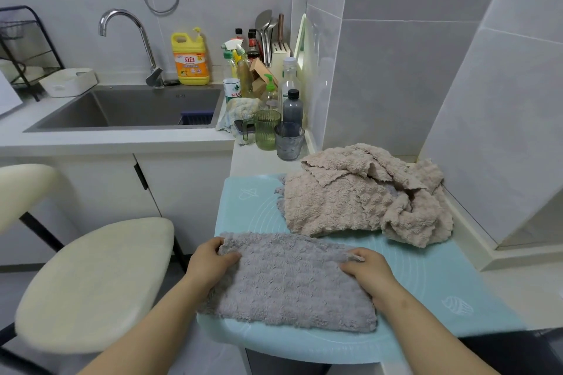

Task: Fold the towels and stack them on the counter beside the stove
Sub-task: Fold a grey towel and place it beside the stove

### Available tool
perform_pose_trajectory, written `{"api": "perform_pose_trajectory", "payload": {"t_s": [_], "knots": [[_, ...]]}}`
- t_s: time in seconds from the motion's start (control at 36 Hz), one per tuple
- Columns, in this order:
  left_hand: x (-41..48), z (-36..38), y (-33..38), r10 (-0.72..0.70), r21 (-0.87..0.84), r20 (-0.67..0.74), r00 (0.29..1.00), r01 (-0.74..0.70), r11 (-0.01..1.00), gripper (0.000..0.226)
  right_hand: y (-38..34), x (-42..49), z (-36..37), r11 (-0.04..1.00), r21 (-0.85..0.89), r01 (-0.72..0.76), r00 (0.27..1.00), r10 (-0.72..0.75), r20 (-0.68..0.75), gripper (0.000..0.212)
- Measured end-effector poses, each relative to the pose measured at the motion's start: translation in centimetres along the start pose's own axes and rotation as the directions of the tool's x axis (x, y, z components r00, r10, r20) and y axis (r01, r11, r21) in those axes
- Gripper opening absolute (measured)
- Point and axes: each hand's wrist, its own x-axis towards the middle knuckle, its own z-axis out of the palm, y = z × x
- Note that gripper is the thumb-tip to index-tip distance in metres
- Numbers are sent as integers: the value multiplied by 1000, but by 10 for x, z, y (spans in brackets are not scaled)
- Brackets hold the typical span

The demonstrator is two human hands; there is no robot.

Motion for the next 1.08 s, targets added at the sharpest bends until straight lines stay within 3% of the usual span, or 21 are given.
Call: {"api": "perform_pose_trajectory", "payload": {"t_s": [0.06, 0.17, 0.28, 0.44, 0.56, 0.72, 1.08], "knots": [[0, 0, 0, -2, -7, -9, 1000, 2, 1000, 7, 0, -1, 1, 996, -45, 75, 996, -78, -51, 15], [1, 1, -2, -16, -22, -34, 999, 15, 1000, 9, -1, -9, 2, 919, -294, 264, 932, -322, -167, 14], [3, 2, -2, -1, 21, -42, 999, 2, 1000, 4, 1, -10, 2, 809, -544, 221, 924, -353, -150, 14], [6, 0, 2, 28, 56, -94, 995, -23, 998, 13, -6, -12, 1, 842, -456, 288, 920, -375, -111, 15], [6, -2, 8, 65, 43, -154, 986, -59, 997, 13, -14, -11, 3, 880, -356, 314, 911, -384, -146, 29], [9, -4, 10, 7, -63, -137, 991, -15, 998, 19, -19, -5, 4, 937, -247, 246, 947, -287, -146, 19], [36, -1, 9, 72, 144, -155, 985, -49, 988, 19, -19, 11, 13, 915, -345, 207, 924, -299, -238, 8]]}}
